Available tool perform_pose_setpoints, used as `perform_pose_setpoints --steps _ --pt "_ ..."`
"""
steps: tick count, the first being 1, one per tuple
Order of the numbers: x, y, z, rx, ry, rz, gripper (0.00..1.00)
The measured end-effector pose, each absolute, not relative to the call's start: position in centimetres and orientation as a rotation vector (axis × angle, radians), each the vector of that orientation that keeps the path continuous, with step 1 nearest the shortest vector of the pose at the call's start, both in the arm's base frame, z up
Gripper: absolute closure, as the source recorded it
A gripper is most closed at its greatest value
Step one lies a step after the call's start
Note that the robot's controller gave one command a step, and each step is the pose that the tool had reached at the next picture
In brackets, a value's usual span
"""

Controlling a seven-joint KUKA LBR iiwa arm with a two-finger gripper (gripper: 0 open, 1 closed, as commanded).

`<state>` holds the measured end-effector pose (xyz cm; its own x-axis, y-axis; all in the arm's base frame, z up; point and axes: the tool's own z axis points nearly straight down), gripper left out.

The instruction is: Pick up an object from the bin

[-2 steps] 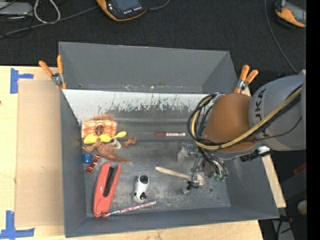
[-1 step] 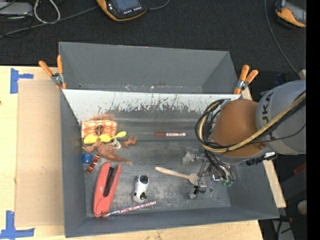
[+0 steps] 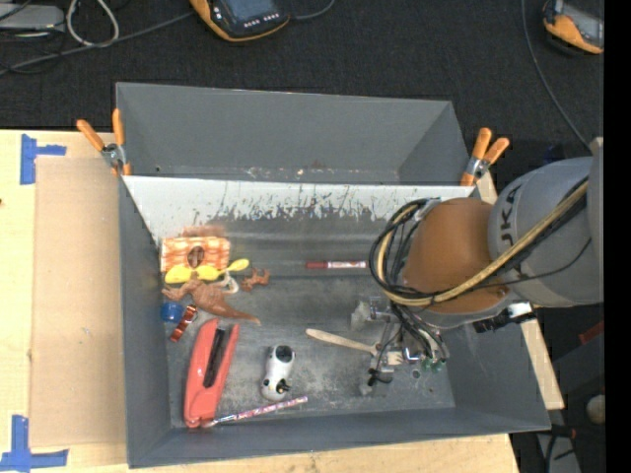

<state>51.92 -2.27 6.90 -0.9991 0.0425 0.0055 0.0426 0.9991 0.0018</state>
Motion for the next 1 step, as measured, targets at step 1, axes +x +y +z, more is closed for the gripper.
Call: perform_pose_setpoints --steps 1 --pt "52.21 -4.04 6.94 -0.018 -3.141 -0.004 0.0"
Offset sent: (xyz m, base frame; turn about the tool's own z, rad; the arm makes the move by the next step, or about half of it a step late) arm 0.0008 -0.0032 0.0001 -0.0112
